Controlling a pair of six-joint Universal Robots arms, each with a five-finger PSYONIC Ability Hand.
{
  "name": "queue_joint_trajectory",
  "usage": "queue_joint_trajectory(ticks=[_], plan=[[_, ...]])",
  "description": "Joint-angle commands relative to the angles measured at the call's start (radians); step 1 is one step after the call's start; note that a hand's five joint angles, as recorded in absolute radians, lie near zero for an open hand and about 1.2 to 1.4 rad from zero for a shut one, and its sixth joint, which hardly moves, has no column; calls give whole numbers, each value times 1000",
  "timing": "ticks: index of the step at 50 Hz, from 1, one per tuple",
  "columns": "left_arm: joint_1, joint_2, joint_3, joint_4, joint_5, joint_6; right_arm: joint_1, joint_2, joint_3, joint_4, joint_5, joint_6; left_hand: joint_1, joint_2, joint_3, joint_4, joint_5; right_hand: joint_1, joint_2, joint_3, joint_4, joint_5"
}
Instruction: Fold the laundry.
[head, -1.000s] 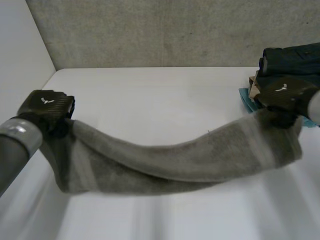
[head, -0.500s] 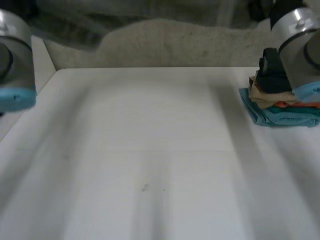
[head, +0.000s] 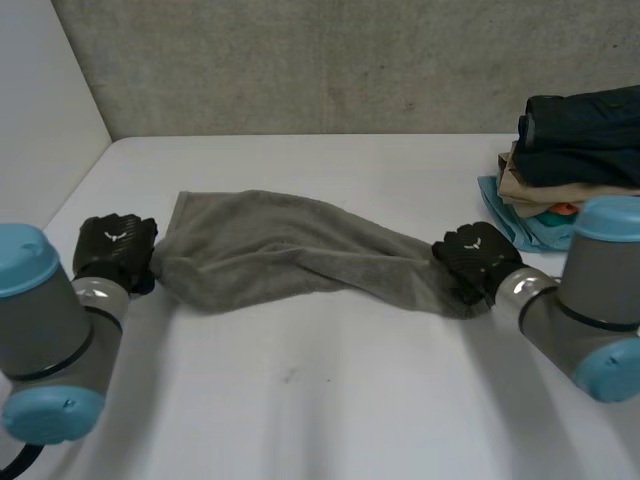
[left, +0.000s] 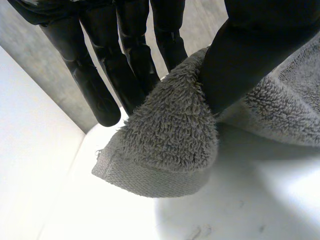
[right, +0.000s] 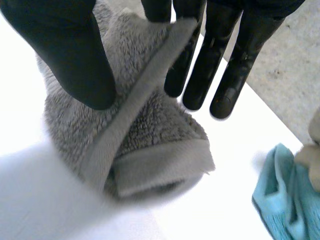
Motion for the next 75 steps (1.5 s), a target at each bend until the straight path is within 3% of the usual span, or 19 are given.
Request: queue_joint_trajectory(ticks=[1, 7, 22, 26, 35, 38, 47, 49, 53, 56, 61, 67, 75], plan=[[5, 148, -71, -2, 10, -2, -64, -186, 136, -3, -14, 9, 261, 198, 203, 193, 250, -149, -257, -280, -284, -300], [3, 223, -113, -2, 32, -8, -85, -264, 185, 5, -18, 31, 261, 198, 203, 193, 250, -152, -260, -283, -287, -303], [5, 240, -131, 4, 40, -8, -12, -283, 34, 181, 0, 340, 261, 198, 203, 193, 250, -160, -269, -292, -296, -312], [9, 242, -130, 5, 40, -8, 30, -227, -12, 183, 48, 373, 261, 198, 203, 193, 250, -163, -272, -294, -298, -315], [14, 242, -128, 5, 40, -7, 174, -33, -186, 192, 279, 341, 261, 198, 203, 193, 250, -131, -240, -262, -266, -283], [14, 242, -130, 5, 40, -7, 182, 10, -216, 192, 305, 327, 261, 198, 203, 193, 250, -93, -201, -224, -228, -245], [14, 242, -130, 5, 40, -7, 186, 87, -269, 186, 321, 291, 261, 198, 203, 193, 250, 177, 69, 46, 42, 25], [14, 242, -130, 5, 40, -7, 185, 90, -269, 184, 322, 282, 261, 198, 203, 193, 250, 276, 168, 145, 141, 125], [14, 242, -130, 5, 40, -7, 177, 81, -261, 175, 325, 278, 261, 198, 203, 193, 250, 739, 631, 608, 604, 587], [14, 245, -128, 4, 40, -7, 174, 73, -260, 175, 318, 276, 261, 198, 203, 193, 250, 740, 632, 609, 605, 588], [19, 277, -111, -2, 40, -4, 175, -9, -256, 156, 295, 245, 261, 198, 203, 193, 250, 740, 632, 609, 605, 588], [57, 415, -36, -25, 52, 4, 169, -256, -267, 179, 253, 143, 261, 198, 203, 193, 250, 740, 632, 609, 605, 588], [121, 549, 102, -241, 204, 4, 113, -460, -339, 392, 193, -43, 261, 198, 203, 193, 250, 740, 632, 609, 605, 588]])
